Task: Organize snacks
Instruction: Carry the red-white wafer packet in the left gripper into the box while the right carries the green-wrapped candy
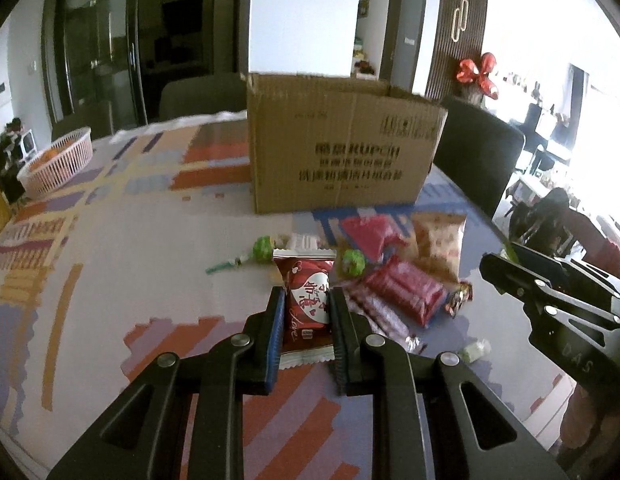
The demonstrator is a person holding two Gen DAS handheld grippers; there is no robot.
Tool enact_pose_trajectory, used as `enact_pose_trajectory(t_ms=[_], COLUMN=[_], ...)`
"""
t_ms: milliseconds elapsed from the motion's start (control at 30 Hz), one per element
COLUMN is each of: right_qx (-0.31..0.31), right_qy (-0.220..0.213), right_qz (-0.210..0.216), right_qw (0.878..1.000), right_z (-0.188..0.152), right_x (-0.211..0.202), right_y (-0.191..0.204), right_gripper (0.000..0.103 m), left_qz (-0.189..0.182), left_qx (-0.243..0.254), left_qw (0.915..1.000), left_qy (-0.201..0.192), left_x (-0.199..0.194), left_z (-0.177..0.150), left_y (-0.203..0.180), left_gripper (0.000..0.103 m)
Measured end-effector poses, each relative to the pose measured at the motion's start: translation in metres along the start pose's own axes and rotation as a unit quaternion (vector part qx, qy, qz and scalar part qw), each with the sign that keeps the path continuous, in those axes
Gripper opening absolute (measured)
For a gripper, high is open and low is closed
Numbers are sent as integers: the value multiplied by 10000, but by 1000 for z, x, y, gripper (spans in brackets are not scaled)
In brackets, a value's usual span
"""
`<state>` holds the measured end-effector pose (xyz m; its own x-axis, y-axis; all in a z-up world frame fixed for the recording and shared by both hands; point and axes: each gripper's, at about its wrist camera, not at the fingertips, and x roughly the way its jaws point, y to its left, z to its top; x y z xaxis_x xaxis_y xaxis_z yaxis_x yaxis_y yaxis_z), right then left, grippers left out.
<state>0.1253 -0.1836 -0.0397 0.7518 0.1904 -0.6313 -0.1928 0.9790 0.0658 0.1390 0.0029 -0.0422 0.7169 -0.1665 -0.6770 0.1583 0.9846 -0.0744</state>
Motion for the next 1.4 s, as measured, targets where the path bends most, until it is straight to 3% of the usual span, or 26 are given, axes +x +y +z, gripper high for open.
enact_pose_trajectory(t_ms=[567,767,967,1400], right_qx=[-66,-5,36,66], right_qy=[-889,-924,-865,-265], right_qz=[380,490,508,462], right_qw=[9953,9945,9949,9986], right_z=[97,135,166,197], right_x=[-3,10,26,83], right_y=[6,-1,-12,-25], right_gripper=[34,34,34,34], left_qz=[-29,-192,-93,-104], left_qx=[200,201,392,245], left_qw=[9951,9948,9949,9993], left_qy=[-967,-980,-924,-250], left_x=[-19,-8,12,81], left_z=[97,134,167,205], left_y=[6,5,4,12], left_gripper=[23,22,22,22])
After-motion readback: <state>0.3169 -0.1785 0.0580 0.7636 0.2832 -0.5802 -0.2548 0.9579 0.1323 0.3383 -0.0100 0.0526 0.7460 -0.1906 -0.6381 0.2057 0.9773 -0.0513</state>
